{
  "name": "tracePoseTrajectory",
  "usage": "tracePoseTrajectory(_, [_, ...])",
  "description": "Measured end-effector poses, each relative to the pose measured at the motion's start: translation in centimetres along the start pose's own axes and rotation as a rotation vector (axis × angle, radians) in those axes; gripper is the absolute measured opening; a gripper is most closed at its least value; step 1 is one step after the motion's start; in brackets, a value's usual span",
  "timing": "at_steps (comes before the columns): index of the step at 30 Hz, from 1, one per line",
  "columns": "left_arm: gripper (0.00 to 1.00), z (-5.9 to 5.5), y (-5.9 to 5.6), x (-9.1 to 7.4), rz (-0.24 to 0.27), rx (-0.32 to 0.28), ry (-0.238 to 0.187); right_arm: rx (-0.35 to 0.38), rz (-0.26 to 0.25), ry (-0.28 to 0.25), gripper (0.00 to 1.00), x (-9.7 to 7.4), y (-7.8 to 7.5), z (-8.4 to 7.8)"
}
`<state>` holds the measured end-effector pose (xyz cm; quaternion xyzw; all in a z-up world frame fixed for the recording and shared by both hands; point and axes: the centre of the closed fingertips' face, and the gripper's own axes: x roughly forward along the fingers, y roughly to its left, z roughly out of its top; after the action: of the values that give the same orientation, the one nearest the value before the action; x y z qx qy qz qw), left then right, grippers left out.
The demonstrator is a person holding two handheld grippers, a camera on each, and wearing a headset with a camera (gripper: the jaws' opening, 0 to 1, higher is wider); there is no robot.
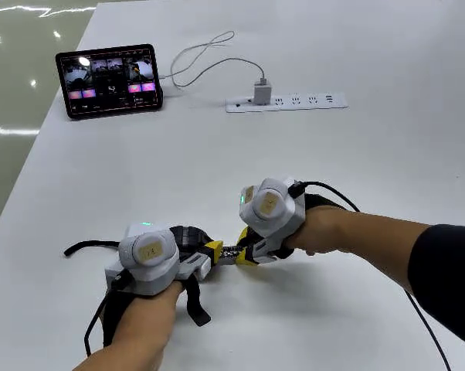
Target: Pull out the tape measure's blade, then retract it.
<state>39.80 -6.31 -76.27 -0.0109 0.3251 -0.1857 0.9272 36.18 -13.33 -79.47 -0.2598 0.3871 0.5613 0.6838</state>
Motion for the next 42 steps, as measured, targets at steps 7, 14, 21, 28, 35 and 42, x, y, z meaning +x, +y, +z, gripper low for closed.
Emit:
tracePoseTrajectory(7, [0.62,0.0,0.0,0.0,-0.002,-0.001,0.000,-0.002,-0.001,-0.013,0.10,0.4,0.3,0.6])
tracePoseTrajectory(14, [0.62,0.0,0.1,0.0,-0.003,0.000,0.004,-0.030,0.001,-0.017,0.10,0.8,0.3,1.2])
tracePoseTrajectory(21, [0.62,0.1,0.1,0.0,-0.001,-0.003,0.004,-0.033,0.004,-0.030,0.10,1.0,0.3,1.6])
tracePoseTrajectory(28, [0.62,0.1,0.1,0.0,0.001,-0.004,0.003,-0.030,0.007,-0.039,0.10,1.2,0.3,2.0])
tracePoseTrajectory(35, [0.62,0.1,0.1,0.0,0.002,-0.007,0.003,-0.024,0.008,-0.050,0.10,1.5,0.4,2.4])
tracePoseTrajectory(42, [0.62,0.0,0.1,0.0,0.002,-0.004,0.002,-0.037,0.006,-0.050,0.10,1.8,0.5,2.8])
